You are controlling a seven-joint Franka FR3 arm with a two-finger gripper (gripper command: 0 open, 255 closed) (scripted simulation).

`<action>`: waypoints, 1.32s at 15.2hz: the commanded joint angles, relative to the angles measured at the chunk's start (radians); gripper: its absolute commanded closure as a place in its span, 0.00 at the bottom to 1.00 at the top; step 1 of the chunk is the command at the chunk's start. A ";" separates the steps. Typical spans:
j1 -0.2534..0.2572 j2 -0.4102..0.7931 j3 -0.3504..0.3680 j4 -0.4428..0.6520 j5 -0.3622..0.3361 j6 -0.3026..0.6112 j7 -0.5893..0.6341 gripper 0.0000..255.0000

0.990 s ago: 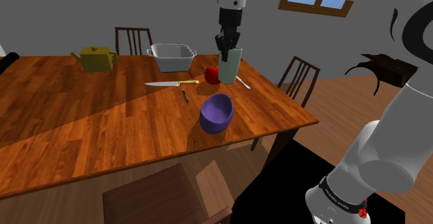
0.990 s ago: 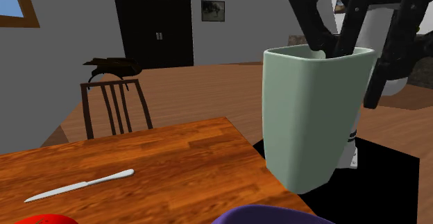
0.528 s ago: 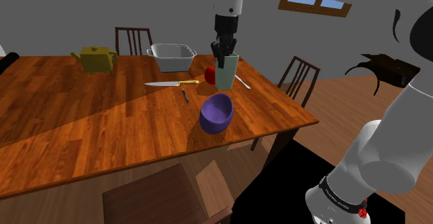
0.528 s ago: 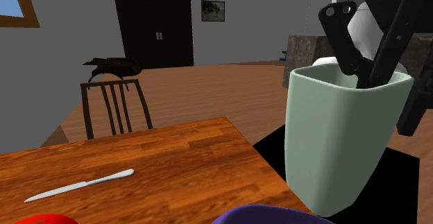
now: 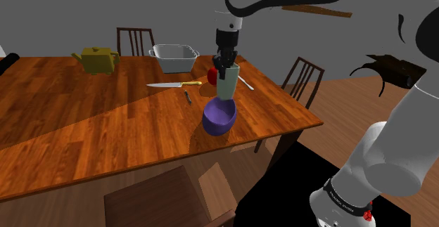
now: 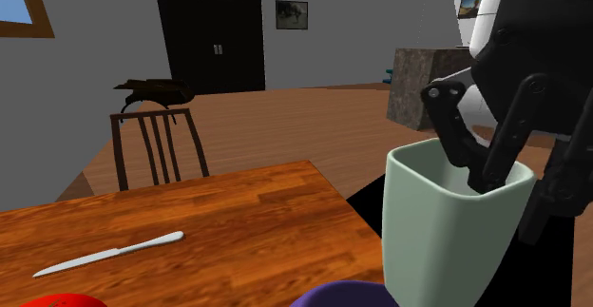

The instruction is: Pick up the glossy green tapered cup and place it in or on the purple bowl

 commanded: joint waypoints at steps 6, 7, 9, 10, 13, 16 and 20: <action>0.000 0.005 0.000 -0.088 -0.001 0.094 0.001 1.00; 0.000 0.007 0.000 -0.099 -0.001 0.108 0.002 1.00; 0.000 0.011 0.000 -0.117 -0.001 0.128 0.002 1.00; 0.000 0.011 0.000 -0.117 -0.001 0.128 0.002 1.00; 0.000 0.011 0.000 -0.117 -0.001 0.128 0.002 1.00; 0.000 0.011 0.000 -0.117 -0.001 0.128 0.002 1.00; 0.000 0.011 0.000 -0.116 -0.001 0.128 0.002 0.00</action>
